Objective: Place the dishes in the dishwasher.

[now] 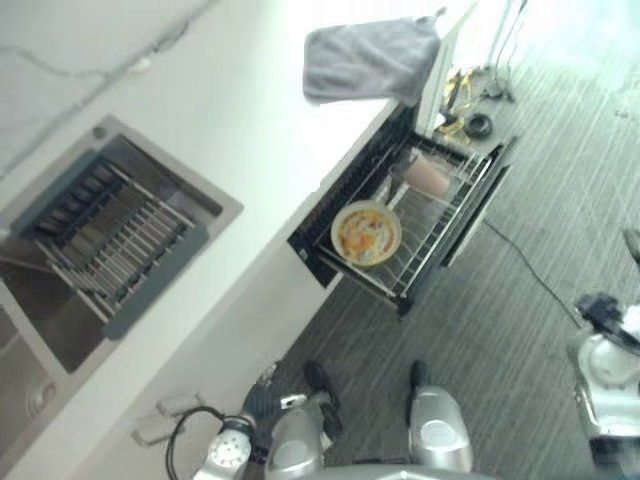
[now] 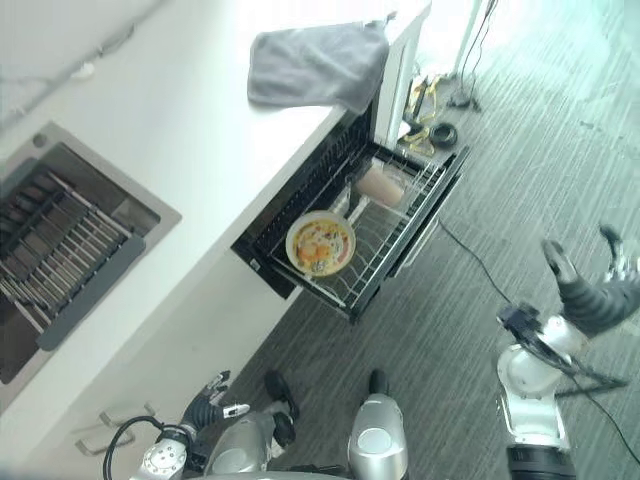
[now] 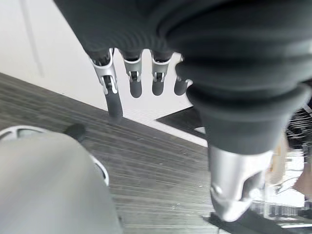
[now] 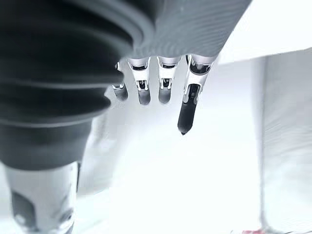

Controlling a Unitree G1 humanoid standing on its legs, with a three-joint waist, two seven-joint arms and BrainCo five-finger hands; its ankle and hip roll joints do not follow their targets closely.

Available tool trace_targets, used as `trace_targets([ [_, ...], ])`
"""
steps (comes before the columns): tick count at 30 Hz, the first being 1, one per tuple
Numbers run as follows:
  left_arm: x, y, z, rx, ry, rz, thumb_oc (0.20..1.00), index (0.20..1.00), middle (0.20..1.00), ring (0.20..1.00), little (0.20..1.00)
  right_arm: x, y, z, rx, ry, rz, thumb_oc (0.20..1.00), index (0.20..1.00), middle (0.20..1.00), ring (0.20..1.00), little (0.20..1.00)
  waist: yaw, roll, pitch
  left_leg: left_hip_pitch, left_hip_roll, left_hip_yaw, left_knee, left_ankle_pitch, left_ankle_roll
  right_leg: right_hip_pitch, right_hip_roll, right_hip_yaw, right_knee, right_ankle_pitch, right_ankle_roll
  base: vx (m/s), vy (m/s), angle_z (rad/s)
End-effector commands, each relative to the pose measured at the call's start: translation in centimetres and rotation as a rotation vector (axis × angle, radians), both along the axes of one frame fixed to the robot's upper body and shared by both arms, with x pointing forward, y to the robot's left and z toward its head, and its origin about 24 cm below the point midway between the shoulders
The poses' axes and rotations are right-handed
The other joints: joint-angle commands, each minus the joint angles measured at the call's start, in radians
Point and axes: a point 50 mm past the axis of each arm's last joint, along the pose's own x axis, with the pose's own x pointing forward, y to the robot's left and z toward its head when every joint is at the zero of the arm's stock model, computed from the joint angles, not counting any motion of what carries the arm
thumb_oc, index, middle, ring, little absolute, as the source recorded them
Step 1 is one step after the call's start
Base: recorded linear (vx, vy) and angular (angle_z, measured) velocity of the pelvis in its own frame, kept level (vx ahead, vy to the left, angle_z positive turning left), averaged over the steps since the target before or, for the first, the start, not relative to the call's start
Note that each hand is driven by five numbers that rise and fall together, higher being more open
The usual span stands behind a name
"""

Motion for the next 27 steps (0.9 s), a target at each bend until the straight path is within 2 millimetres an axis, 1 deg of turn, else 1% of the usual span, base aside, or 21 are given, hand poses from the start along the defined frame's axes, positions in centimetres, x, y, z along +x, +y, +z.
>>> trace_targets([
  [1,0.2,0.4,-0.1,0.016,0.012,-0.039,1.0,1.0,1.0,1.0,1.0,1.3,-0.5,0.5,0.121,-0.138,0.178,1.0,1.0,1.0,1.0,1.0,0.001,0.004,-0.017,0.032,0.026,-0.042,0.124,-0.178,-0.017,-0.02,-0.042,-0.033,0.065,-0.045,0.005,0.16,-0.053,0.06],
  [3,-0.2,0.1,-0.5,0.024,0.046,-0.065,1.0,1.0,1.0,1.0,1.0,1.5,-0.6,-1.2,0.201,-0.078,0.168,1.0,1.0,1.0,1.0,1.0,0.009,0.009,-0.04,0.049,0.024,-0.044,0.119,-0.176,-0.018,0.005,-0.037,-0.042,0.055,-0.047,-0.001,0.14,-0.039,0.06],
  [4,-0.4,-0.1,-0.7,0.028,0.066,-0.08,1.0,1.0,1.0,1.0,1.0,1.8,-0.5,-2.5,0.271,-0.056,0.178,1.0,1.0,1.0,1.0,1.0,0.014,0.012,-0.049,0.06,0.022,-0.046,0.116,-0.176,-0.017,0.021,-0.035,-0.049,0.049,-0.048,-0.003,0.18,-0.036,0.15],
  [5,-0.7,-0.3,-1.0,0.031,0.093,-0.098,1.0,1.0,1.0,1.0,1.0,2.0,0.0,-4.3,0.345,-0.018,0.19,1.0,1.0,1.0,1.0,1.0,0.025,0.017,-0.063,0.077,0.019,-0.048,0.109,-0.173,-0.018,0.044,-0.031,-0.061,0.042,-0.051,-0.007,0.19,-0.029,0.22],
  [7,-1.0,-0.6,-1.3,0.033,0.118,-0.116,1.0,1.0,1.0,1.0,1.0,2.6,1.0,-6.2,0.437,0.029,0.242,1.0,1.0,1.0,1.0,1.0,0.04,0.024,-0.075,0.094,0.014,-0.054,0.099,-0.17,-0.017,0.067,-0.03,-0.079,0.035,-0.055,-0.01,0.15,-0.012,0.22],
  [8,-1.0,-0.6,-1.3,0.033,0.119,-0.116,1.0,1.0,1.0,1.0,1.0,2.7,1.1,-6.3,0.443,0.032,0.248,1.0,1.0,1.0,1.0,1.0,0.04,0.024,-0.075,0.095,0.013,-0.054,0.098,-0.17,-0.017,0.068,-0.03,-0.08,0.035,-0.055,-0.01,0.09,0.0,0.12],
  [9,-1.0,-0.7,-1.3,0.034,0.128,-0.128,1.0,1.0,1.0,1.0,1.0,3.1,1.7,-7.1,0.48,0.063,0.276,1.0,1.0,1.0,1.0,1.0,0.051,0.028,-0.079,0.099,0.01,-0.058,0.094,-0.168,-0.016,0.075,-0.03,-0.089,0.032,-0.056,-0.012,0.06,0.005,0.11],
  [10,-1.0,-0.8,-1.3,0.034,0.13,-0.129,1.0,1.0,1.0,1.0,1.0,3.4,2.0,-7.5,0.501,0.078,0.293,1.0,1.0,1.0,1.0,1.0,0.054,0.029,-0.08,0.1,0.009,-0.059,0.093,-0.167,-0.017,0.077,-0.031,-0.092,0.031,-0.055,-0.012,0.07,0.008,0.1],
  [11,-0.9,-1.0,-1.4,0.034,0.134,-0.138,1.0,1.0,1.0,1.0,1.0,3.8,2.7,-8.2,0.549,0.088,0.324,1.0,1.0,1.0,1.0,1.0,0.064,0.033,-0.081,0.102,0.006,-0.065,0.089,-0.165,-0.016,0.081,-0.031,-0.097,0.029,-0.054,-0.012,0.05,0.006,0.12],
  [17,-0.9,-1.2,-1.5,0.033,0.148,-0.183,1.0,1.0,1.0,1.0,1.0,6.4,5.6,-10.7,0.718,0.159,0.544,1.0,1.0,1.0,1.0,1.0,0.114,0.049,-0.09,0.108,-0.006,-0.097,0.076,-0.155,-0.017,0.104,-0.031,-0.12,0.021,-0.061,-0.02,0.07,0.006,0.09],
  [19,-1.0,-1.2,-1.5,0.032,0.15,-0.189,1.0,1.0,1.0,1.0,1.0,6.6,5.9,-11.0,0.756,0.151,0.567,1.0,1.0,1.0,1.0,1.0,0.121,0.052,-0.092,0.109,-0.007,-0.103,0.075,-0.154,-0.017,0.106,-0.031,-0.121,0.022,-0.063,-0.022,0.06,0.014,0.1],
  [21,-1.1,-1.3,-1.6,0.027,0.157,-0.202,1.0,1.0,1.0,1.0,1.0,6.9,6.5,-11.7,0.855,0.132,0.607,1.0,1.0,1.0,1.0,1.0,0.135,0.061,-0.098,0.115,-0.011,-0.117,0.071,-0.151,-0.017,0.115,-0.034,-0.127,0.026,-0.069,-0.024,0.11,0.046,0.19],
  [22,-1.3,-1.3,-1.6,0.026,0.159,-0.204,1.0,1.0,1.0,1.0,1.0,7.0,6.5,-11.8,0.861,0.136,0.619,1.0,1.0,1.0,1.0,1.0,0.138,0.064,-0.1,0.117,-0.013,-0.12,0.069,-0.15,-0.017,0.118,-0.034,-0.129,0.027,-0.07,-0.025,0.14,0.078,0.13],
  [23,-1.4,-1.4,-1.6,0.022,0.162,-0.205,1.0,1.0,1.0,1.0,1.0,7.5,6.8,-11.7,0.858,0.156,0.668,1.0,1.0,1.0,1.0,1.0,0.146,0.07,-0.105,0.124,-0.018,-0.127,0.064,-0.148,-0.016,0.124,-0.036,-0.133,0.03,-0.074,-0.026,0.1,0.058,0.04],
  [27,-1.7,-1.4,-1.7,0.014,0.17,-0.209,1.0,1.0,1.0,1.0,1.0,8.2,7.2,-11.4,0.871,0.15,0.745,1.0,1.0,1.0,1.0,1.0,0.155,0.082,-0.111,0.13,-0.024,-0.134,0.06,-0.144,-0.016,0.132,-0.041,-0.138,0.037,-0.081,-0.03,0.08,0.064,0.03],
])
